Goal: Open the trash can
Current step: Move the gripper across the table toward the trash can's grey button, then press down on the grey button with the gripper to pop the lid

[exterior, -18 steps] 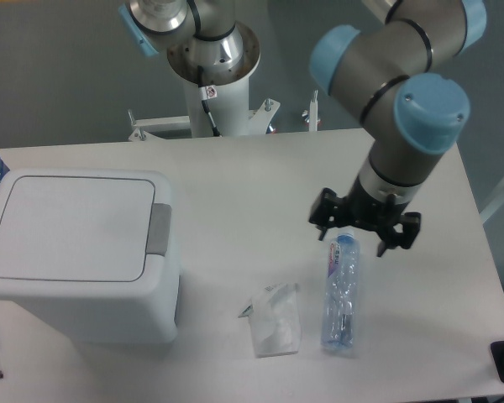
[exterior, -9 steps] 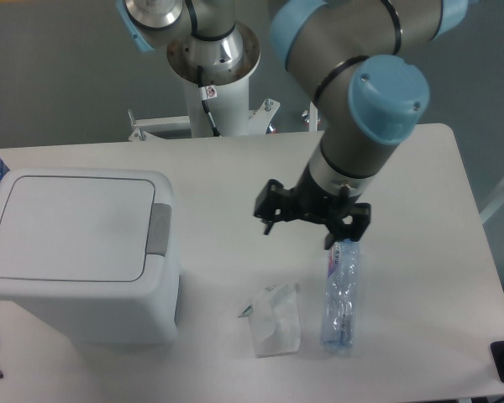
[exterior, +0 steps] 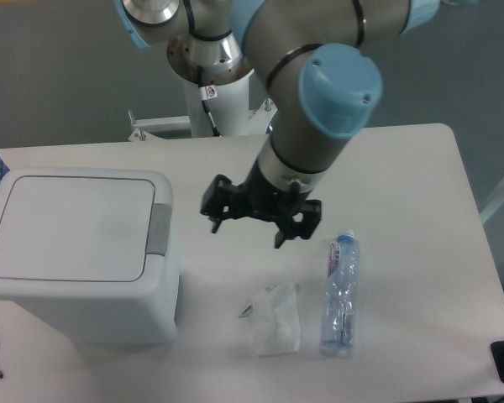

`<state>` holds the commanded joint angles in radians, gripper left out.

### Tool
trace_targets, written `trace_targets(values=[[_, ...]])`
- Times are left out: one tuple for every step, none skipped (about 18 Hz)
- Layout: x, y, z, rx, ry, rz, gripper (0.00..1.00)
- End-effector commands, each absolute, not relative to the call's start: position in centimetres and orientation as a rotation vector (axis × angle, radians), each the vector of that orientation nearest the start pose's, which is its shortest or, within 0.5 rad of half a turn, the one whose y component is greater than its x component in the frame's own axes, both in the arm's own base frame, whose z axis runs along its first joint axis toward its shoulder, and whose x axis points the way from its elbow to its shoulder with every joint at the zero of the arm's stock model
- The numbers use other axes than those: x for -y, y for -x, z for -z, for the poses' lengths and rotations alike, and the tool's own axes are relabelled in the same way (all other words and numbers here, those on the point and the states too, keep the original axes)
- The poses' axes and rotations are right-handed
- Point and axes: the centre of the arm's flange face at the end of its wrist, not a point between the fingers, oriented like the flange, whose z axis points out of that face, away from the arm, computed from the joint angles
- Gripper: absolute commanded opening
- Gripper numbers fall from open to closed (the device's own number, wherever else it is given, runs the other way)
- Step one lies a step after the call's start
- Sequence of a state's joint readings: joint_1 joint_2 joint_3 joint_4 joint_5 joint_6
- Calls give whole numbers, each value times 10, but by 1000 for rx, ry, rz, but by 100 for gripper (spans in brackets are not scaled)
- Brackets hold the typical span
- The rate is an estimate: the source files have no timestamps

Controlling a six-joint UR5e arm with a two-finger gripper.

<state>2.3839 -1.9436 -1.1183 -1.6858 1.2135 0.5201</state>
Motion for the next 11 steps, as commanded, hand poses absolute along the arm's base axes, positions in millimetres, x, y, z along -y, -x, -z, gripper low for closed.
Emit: trace_targets(values=[[-565, 348, -494, 436, 2879, 451, 100], [-568, 341, -495, 427, 2880, 453, 100], [-571, 335, -498, 414, 2879, 452, 100], [-573, 330, -497, 406, 2882, 455, 100], [-575, 327, -497, 400, 2884, 457, 100], [-577, 323, -497, 391, 2886, 458, 100], [-577, 323, -496, 392, 2888, 461, 100], [-578, 321, -494, 389, 2891, 464, 100], [-579, 320, -493, 385, 2894, 467, 100], [-580, 317, -492, 379, 2896, 470, 100], [-581, 316, -492, 377, 2898, 468, 100]])
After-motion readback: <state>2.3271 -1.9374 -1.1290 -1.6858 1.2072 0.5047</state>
